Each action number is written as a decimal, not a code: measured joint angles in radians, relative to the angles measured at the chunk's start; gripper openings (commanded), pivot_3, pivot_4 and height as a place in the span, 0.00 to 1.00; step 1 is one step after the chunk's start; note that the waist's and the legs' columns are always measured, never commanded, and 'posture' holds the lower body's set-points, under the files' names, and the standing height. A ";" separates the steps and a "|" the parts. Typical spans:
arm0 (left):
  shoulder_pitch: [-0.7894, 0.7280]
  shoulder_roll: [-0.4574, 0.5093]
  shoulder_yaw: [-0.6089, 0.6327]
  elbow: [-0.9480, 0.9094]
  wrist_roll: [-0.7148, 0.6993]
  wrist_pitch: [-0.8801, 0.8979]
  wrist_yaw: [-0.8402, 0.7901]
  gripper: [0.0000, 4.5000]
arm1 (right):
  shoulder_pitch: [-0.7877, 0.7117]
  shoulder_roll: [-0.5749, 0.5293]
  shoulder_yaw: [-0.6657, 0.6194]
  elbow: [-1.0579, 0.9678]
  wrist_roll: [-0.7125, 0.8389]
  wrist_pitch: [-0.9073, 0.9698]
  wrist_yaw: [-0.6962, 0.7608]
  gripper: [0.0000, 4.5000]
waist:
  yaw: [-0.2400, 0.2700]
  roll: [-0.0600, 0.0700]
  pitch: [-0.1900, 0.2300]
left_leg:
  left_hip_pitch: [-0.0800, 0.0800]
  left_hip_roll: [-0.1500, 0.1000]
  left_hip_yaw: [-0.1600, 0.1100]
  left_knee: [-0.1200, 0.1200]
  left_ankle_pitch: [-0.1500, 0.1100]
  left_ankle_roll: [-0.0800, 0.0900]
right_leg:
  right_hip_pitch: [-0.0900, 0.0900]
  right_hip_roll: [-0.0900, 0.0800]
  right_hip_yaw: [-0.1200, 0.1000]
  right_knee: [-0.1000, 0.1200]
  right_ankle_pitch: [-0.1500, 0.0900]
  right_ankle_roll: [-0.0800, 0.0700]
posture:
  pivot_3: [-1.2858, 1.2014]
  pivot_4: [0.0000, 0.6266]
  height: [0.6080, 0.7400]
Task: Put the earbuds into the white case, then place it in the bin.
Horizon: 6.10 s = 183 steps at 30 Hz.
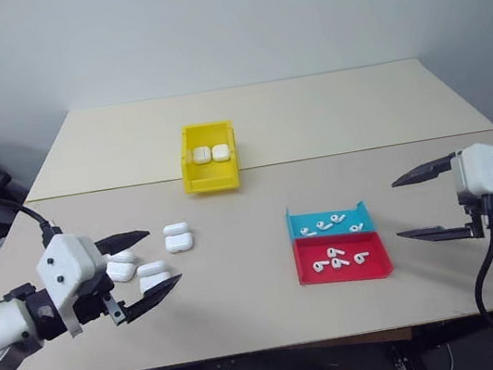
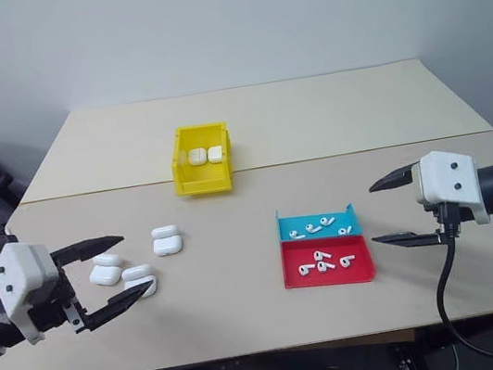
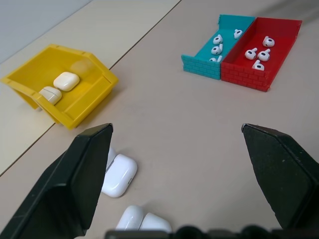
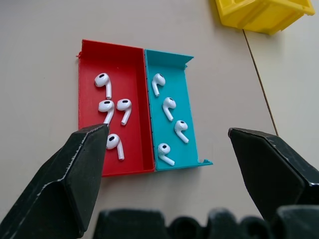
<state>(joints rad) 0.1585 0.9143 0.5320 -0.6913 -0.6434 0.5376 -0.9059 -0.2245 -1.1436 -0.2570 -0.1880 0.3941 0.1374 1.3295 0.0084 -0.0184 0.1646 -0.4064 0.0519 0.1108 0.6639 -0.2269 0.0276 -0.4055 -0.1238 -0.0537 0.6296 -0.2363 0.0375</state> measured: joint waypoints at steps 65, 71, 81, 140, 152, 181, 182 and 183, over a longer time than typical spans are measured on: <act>-1.135 0.242 -1.079 1.043 0.292 0.824 -0.124 1.00 | -0.036 0.072 0.127 -0.009 -0.015 0.062 -0.034 0.99 | 0.003 -0.003 0.001 | -0.014 -0.002 0.002 0.004 0.005 -0.007 | -0.016 0.000 0.002 0.010 -0.001 0.001 | 0.52 0.24 1.00; -1.135 0.212 -1.079 1.062 0.330 0.820 -0.143 1.00 | -0.031 0.072 0.124 -0.013 -0.015 0.064 -0.045 0.99 | 0.003 -0.003 0.001 | -0.014 -0.002 0.002 0.005 0.005 -0.008 | -0.016 0.000 0.002 0.010 -0.001 0.001 | 0.52 0.24 1.00; -1.136 0.144 -1.077 1.079 0.350 0.829 -0.136 1.00 | -0.025 0.072 0.117 -0.016 -0.015 0.066 -0.056 0.99 | 0.002 -0.003 0.001 | -0.014 -0.002 0.002 0.005 0.005 -0.008 | -0.016 0.000 0.002 0.011 -0.001 0.001 | 0.52 0.24 1.00; -0.317 -0.498 -0.251 0.337 0.049 -0.289 -0.172 0.61 | -0.335 -0.057 0.394 -0.098 -0.148 0.083 0.177 1.00 | 0.000 0.002 -0.003 | -0.010 0.000 0.004 0.010 0.000 -0.001 | -0.012 0.000 0.005 0.011 -0.001 0.001 | 0.52 0.24 1.00; -0.292 -0.476 -0.381 0.542 0.074 -0.636 -0.495 0.61 | -0.467 0.028 0.632 -0.056 -0.393 0.129 0.197 0.96 | -0.003 0.002 -0.004 | -0.010 0.000 0.004 0.010 0.000 0.000 | -0.013 0.000 0.005 0.011 -0.001 0.000 | 0.52 0.24 1.00; -0.281 -0.435 -0.488 0.488 0.092 -0.687 -0.393 0.61 | -0.433 0.181 0.718 0.116 -0.649 -0.095 0.148 0.59 | -0.003 0.002 -0.004 | -0.011 0.000 0.004 0.010 0.000 0.000 | -0.014 0.000 0.004 0.012 -0.001 0.000 | 0.52 0.24 1.00; -0.281 -0.435 -0.490 0.488 0.092 -0.687 -0.392 0.61 | -0.433 0.185 0.719 0.126 -0.654 -0.101 0.145 0.59 | -0.003 0.002 -0.004 | -0.011 0.000 0.004 0.010 0.000 0.000 | -0.014 0.000 0.004 0.012 -0.001 0.000 | 0.52 0.24 1.00; -0.281 -0.435 -0.492 0.488 0.092 -0.688 -0.393 0.61 | -0.434 0.191 0.719 0.137 -0.660 -0.109 0.143 0.59 | -0.003 0.002 -0.004 | -0.011 0.000 0.004 0.010 0.000 0.000 | -0.014 0.000 0.004 0.011 -0.001 0.000 | 0.52 0.24 1.00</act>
<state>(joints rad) -0.1228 0.4795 0.0404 -0.2033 -0.5514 -0.1505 -1.2991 -0.6582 -0.9524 0.4620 -0.0511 -0.2660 0.0281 1.4724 0.0055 -0.0162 0.1610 -0.4176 0.0523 0.1143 0.6743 -0.2272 0.0277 -0.4191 -0.1233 -0.0499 0.6411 -0.2370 0.0375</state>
